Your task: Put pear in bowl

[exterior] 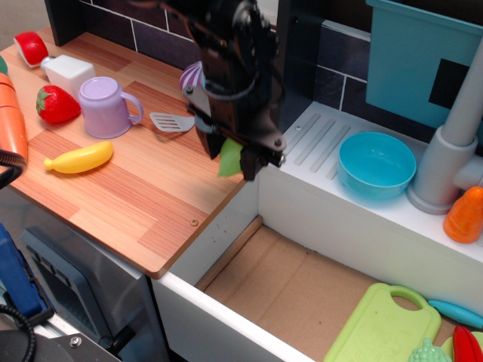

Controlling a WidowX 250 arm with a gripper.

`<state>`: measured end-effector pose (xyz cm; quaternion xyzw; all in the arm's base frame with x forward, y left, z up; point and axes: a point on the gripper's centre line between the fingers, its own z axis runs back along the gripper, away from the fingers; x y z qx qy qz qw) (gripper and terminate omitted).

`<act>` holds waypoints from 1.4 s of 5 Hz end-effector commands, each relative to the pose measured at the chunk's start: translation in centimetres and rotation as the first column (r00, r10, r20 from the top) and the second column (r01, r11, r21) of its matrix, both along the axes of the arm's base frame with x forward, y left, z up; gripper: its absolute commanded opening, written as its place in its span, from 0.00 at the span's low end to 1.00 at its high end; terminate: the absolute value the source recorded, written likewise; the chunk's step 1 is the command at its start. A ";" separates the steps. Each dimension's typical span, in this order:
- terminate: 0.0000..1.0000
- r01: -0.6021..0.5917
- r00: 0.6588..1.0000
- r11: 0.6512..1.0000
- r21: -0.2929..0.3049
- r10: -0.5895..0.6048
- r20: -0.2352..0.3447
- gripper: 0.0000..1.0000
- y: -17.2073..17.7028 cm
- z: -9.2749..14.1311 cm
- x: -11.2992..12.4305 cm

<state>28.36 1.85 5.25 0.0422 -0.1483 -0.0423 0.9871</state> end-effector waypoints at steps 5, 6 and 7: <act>0.00 -0.014 0.963 0.996 -0.089 0.037 0.265 0.00 -10.5 1.6 5.8; 0.00 0.031 0.954 0.996 -0.078 -0.006 0.299 1.00 -10.0 0.9 6.0; 0.00 0.031 0.954 0.996 -0.078 -0.006 0.299 1.00 -10.0 0.9 6.0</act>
